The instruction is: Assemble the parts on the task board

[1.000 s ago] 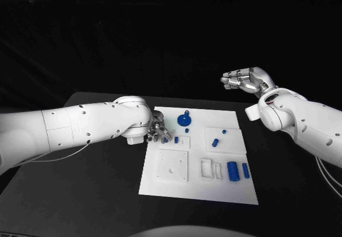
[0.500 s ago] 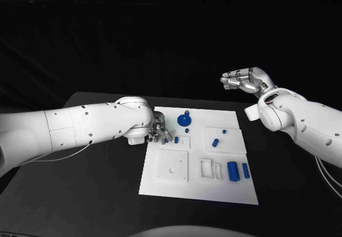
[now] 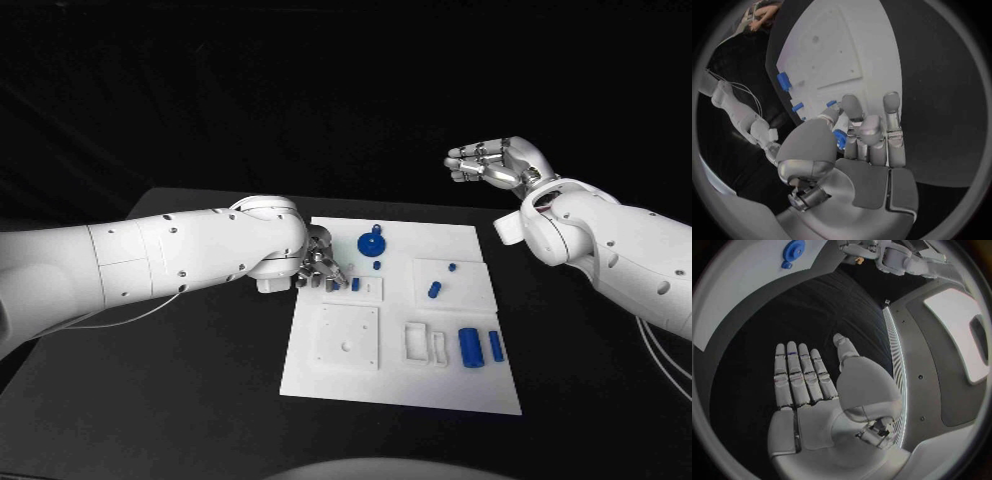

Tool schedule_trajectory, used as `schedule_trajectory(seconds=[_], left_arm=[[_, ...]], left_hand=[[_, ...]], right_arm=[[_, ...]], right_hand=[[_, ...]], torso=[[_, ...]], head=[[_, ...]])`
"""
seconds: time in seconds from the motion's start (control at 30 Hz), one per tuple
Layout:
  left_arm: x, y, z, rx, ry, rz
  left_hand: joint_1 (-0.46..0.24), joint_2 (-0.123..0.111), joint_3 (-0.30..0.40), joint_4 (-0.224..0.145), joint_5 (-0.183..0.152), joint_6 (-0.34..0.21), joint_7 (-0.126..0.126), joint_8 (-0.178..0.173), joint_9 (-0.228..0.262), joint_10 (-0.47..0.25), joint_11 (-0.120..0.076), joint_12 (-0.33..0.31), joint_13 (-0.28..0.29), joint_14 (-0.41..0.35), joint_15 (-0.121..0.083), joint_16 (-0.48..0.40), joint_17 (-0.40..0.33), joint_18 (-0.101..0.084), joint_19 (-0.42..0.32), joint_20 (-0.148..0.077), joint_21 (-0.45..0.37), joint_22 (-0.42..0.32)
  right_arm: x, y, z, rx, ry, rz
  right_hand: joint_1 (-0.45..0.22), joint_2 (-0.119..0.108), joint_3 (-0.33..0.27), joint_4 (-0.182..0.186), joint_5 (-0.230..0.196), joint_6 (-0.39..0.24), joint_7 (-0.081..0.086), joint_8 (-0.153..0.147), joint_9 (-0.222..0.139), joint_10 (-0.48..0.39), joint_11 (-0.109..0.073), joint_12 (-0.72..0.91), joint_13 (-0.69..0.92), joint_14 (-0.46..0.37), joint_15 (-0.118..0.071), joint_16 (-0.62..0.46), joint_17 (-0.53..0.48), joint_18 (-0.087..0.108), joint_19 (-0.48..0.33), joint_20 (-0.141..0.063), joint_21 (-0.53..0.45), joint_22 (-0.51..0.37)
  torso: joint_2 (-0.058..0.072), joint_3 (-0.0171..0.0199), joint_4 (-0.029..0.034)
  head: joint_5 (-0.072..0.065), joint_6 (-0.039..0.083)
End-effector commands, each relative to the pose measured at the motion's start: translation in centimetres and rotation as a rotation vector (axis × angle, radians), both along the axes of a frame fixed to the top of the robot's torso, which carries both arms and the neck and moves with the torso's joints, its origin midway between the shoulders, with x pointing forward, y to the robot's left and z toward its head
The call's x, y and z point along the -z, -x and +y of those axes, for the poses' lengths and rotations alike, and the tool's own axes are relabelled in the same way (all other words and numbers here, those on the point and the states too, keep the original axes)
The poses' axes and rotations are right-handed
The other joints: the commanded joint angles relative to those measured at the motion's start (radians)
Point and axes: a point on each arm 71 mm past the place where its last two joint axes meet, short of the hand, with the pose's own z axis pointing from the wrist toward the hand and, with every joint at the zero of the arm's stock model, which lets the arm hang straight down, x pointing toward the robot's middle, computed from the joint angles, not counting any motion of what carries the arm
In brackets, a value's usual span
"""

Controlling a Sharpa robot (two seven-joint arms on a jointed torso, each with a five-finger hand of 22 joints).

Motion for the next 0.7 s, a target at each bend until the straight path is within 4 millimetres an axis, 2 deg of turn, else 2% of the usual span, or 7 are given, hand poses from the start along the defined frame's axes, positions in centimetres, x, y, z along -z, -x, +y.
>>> schedule_trajectory(seconds=[0.03,0.17,0.23,0.3,0.37,0.47,0.7], left_arm=[[0.54,0.24,0.12,0.006,-0.018,0.015],[0.51,0.22,0.22,0.0,-0.015,0.009],[0.49,0.2,0.32,-0.005,-0.013,0.006],[0.46,0.19,0.44,-0.011,-0.009,0.0],[0.43,0.17,0.54,-0.017,-0.002,-0.003],[0.41,0.14,0.65,-0.026,0.006,-0.005],[0.4,0.14,0.91,-0.036,0.01,-0.004]], left_hand=[[0.033,-0.059,-0.013,0.095,-0.04,0.018,0.006,-0.017,-0.026,0.043,-0.001,-0.008,0.009,-0.005,0.002,-0.007,-0.005,0.012,0.003,0.012,-0.011,0.015],[0.074,-0.103,-0.023,0.192,-0.08,0.025,0.008,-0.022,-0.037,0.043,0.001,-0.014,0.019,-0.006,0.003,-0.01,-0.007,0.015,0.007,0.014,-0.019,0.017],[0.082,-0.114,-0.03,0.218,-0.099,0.026,0.007,-0.021,-0.037,0.043,0.002,-0.016,0.021,-0.006,0.003,-0.012,-0.008,0.016,0.009,0.013,-0.021,0.017],[0.071,-0.132,-0.035,0.251,-0.153,0.028,0.009,-0.018,-0.035,0.043,0.002,-0.02,0.021,-0.007,0.003,-0.016,-0.013,0.013,0.009,0.01,-0.024,0.017],[0.068,-0.143,-0.039,0.278,-0.179,0.027,0.011,-0.017,-0.033,0.043,0.004,-0.023,0.021,-0.007,0.003,-0.02,-0.017,0.011,0.011,0.008,-0.027,0.016],[0.04,-0.156,-0.047,0.289,-0.223,0.013,0.019,-0.024,-0.036,0.041,0.01,-0.041,0.015,-0.021,0.007,-0.047,-0.057,0.008,0.006,0.005,-0.038,0.013],[0.021,-0.165,-0.059,0.291,-0.229,-0.002,0.023,-0.025,-0.038,0.042,0.012,-0.063,0.01,-0.026,0.005,-0.078,-0.092,-0.004,0.01,-0.007,-0.058,0.01]], right_arm=[[0.0,0.06,0.11,-0.018,0.006,-0.001],[0.02,0.06,0.02,-0.015,0.007,0.0],[0.03,0.07,-0.01,-0.014,0.007,0.0],[0.05,0.07,-0.04,-0.014,0.007,0.001],[0.09,0.07,-0.09,-0.012,0.008,0.003],[0.15,0.07,-0.14,-0.01,0.009,0.006],[0.27,0.1,-0.26,-0.008,0.011,0.012]], right_hand=[[-0.003,-0.003,-0.001,0.004,0.004,-0.009,0.001,-0.006,-0.001,-0.008,-0.001,-0.005,0.0,-0.006,0.002,-0.003,-0.002,0.014,-0.009,0.0,0.001,-0.002],[-0.002,-0.003,-0.002,0.004,0.003,-0.012,0.002,-0.006,-0.002,-0.009,-0.001,-0.005,0.0,-0.007,0.003,-0.003,-0.002,0.014,-0.009,0.001,0.001,-0.002],[-0.002,-0.003,-0.002,0.003,0.003,-0.014,0.002,-0.006,-0.002,-0.01,-0.001,-0.005,0.0,-0.007,0.003,-0.003,-0.002,0.014,-0.01,0.001,0.001,-0.002],[-0.002,-0.003,-0.002,0.003,0.003,-0.014,0.002,-0.006,-0.002,-0.01,-0.001,-0.005,0.0,-0.007,0.003,-0.003,-0.002,0.014,-0.01,0.001,0.001,-0.002],[-0.002,-0.003,-0.002,0.003,0.003,-0.015,0.002,-0.006,-0.002,-0.01,-0.001,-0.005,0.0,-0.007,0.003,-0.003,-0.002,0.014,-0.01,0.001,0.001,-0.002],[-0.002,-0.003,-0.002,0.003,0.003,-0.017,0.003,-0.006,-0.002,-0.012,0.0,-0.005,0.0,-0.009,0.004,-0.003,-0.002,0.014,-0.011,0.001,0.001,-0.002],[-0.002,-0.003,-0.003,0.004,0.001,-0.022,0.003,-0.006,-0.002,-0.014,0.001,-0.005,0.0,-0.011,0.004,-0.003,-0.002,0.014,-0.013,0.002,0.0,-0.002]], torso=[[0.0,0.0001,0.0003],[0.0,-0.0003,0.0002],[0.0,-0.0002,0.0001],[0.0,0.0002,-0.0003],[0.0,-0.0002,-0.0003],[0.0,-0.0004,-0.0002],[0.0,-0.0002,0.0003]], head=[[-0.002,0.001],[-0.002,0.002],[-0.002,0.002],[-0.003,0.003],[-0.003,0.003],[-0.005,0.005],[-0.007,0.008]])
